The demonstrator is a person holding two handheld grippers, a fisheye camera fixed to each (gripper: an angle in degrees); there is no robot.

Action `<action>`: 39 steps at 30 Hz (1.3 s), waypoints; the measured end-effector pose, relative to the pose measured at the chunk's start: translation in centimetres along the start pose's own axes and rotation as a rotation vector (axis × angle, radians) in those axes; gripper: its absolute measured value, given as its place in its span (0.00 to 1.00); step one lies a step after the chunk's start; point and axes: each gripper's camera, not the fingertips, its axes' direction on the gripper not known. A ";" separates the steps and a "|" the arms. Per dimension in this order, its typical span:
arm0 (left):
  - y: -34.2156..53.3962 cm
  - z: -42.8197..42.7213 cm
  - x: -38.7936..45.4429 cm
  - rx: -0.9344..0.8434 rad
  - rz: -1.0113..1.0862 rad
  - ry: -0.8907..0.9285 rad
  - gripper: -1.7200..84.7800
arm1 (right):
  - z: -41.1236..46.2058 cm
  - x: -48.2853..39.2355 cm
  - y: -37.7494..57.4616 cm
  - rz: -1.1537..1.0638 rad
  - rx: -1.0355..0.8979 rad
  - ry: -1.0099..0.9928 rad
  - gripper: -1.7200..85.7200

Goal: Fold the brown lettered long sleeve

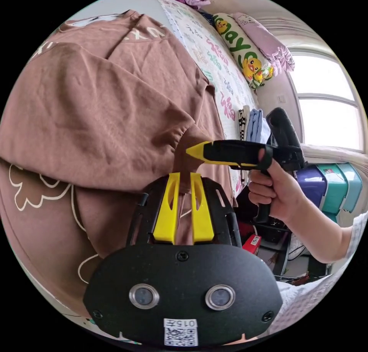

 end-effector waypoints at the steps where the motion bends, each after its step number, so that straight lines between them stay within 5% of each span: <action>1: 0.1 -0.5 -0.7 0.001 0.016 0.014 0.08 | -0.2 0.4 -0.1 0.023 0.009 -0.014 0.06; 7: 3.0 -7.6 -7.6 0.133 -0.055 0.075 0.08 | -3.5 1.1 0.6 0.012 0.065 -0.104 0.03; 14: 10.4 -16.9 -24.3 0.550 -0.615 0.145 0.10 | -7.8 2.1 0.4 0.045 0.111 -0.073 0.03; 23: 13.9 -17.2 -37.5 0.916 -0.977 0.446 0.06 | -8.1 -0.6 -2.3 0.017 0.030 -0.040 0.03; 36: 12.0 -22.3 -44.7 0.697 -0.869 0.254 0.03 | -4.1 -1.2 -7.3 0.049 -0.239 0.246 0.04; 39: 11.0 -25.1 -45.0 0.588 -0.854 0.123 0.05 | -7.9 -2.2 -10.6 0.013 -0.173 0.291 0.05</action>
